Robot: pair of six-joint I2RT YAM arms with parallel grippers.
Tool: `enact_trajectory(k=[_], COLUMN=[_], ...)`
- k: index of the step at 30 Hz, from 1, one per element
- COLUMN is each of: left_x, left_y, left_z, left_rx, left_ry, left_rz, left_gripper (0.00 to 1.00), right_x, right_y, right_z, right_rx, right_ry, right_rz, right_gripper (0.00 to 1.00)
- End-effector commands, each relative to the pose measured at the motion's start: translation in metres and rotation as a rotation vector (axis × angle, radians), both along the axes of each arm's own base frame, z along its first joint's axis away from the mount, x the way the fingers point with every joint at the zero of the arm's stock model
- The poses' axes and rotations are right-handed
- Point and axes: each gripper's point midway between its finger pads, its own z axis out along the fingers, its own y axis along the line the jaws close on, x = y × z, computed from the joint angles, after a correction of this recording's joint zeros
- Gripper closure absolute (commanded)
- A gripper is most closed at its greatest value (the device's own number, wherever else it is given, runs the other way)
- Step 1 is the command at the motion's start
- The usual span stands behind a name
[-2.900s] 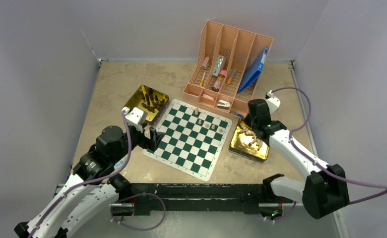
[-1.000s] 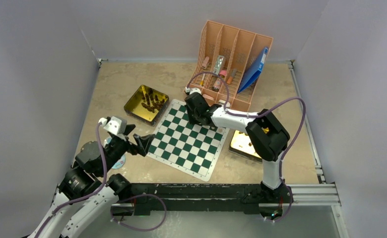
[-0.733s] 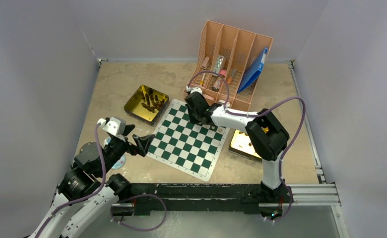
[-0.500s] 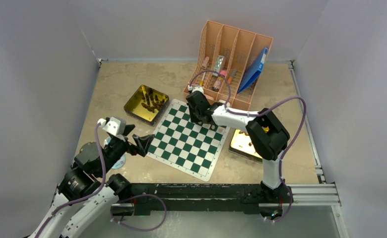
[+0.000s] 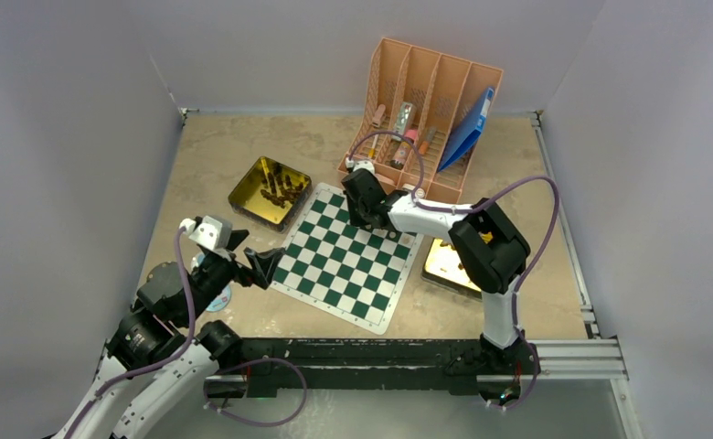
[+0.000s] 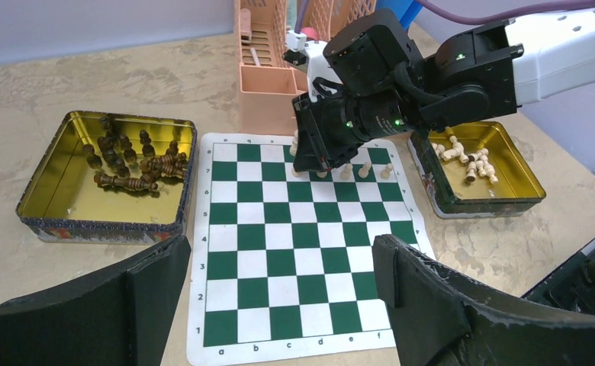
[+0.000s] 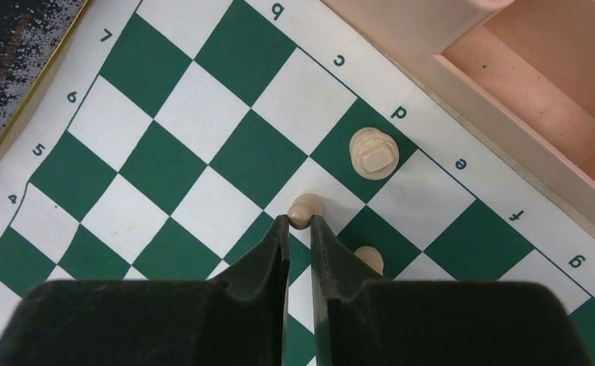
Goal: Set up the chess pieces on the board
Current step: Place the chess piece on the chessboard.
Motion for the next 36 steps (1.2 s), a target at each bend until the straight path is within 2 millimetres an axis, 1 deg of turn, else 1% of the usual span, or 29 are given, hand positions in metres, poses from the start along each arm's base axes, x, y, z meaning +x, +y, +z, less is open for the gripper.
enact_trajectory(k=[1,8,13,19,21,26,29,34,36], left_x=[0.001,0.001,0.001,0.003,0.004,0.004,0.004,0.003,0.003], left_y=[0.0,0.0,-0.001,-0.004,-0.004,-0.005,-0.005,-0.003,-0.004], left_z=[0.007,0.007,0.006,0.003,0.001,0.0,0.001,0.003,0.002], left_rx=[-0.017,-0.017,-0.013,0.001,0.007,0.01,0.006,-0.006,-0.01], left_ry=[-0.021,-0.022,-0.02,-0.01,-0.006,0.005,0.0,-0.004,0.0], left_rz=[0.004,0.004,0.003,-0.01,-0.008,-0.009,-0.009,-0.004,-0.005], left_gripper=[0.1,0.1,0.1,0.1,0.1,0.1,0.1,0.1,0.1], right_x=[0.01,0.01,0.011,0.005,0.006,0.008,0.008,0.006,0.003], right_y=[0.003,-0.001,-0.001,0.001,0.003,0.006,0.007,0.002,-0.001], right_z=[0.005,0.004,0.009,0.012,0.014,0.029,0.041,0.069,0.086], right_rx=[0.016,0.006,0.004,0.017,0.023,0.042,0.057,0.081,0.102], right_ry=[-0.03,-0.033,-0.037,-0.022,-0.024,-0.045,-0.057,-0.091,-0.114], right_rz=[-0.023,-0.035,-0.035,-0.016,-0.014,0.001,-0.002,-0.01,-0.015], right_gripper=[0.84,0.82,0.8,0.73,0.7,0.67,0.65,0.63,0.63])
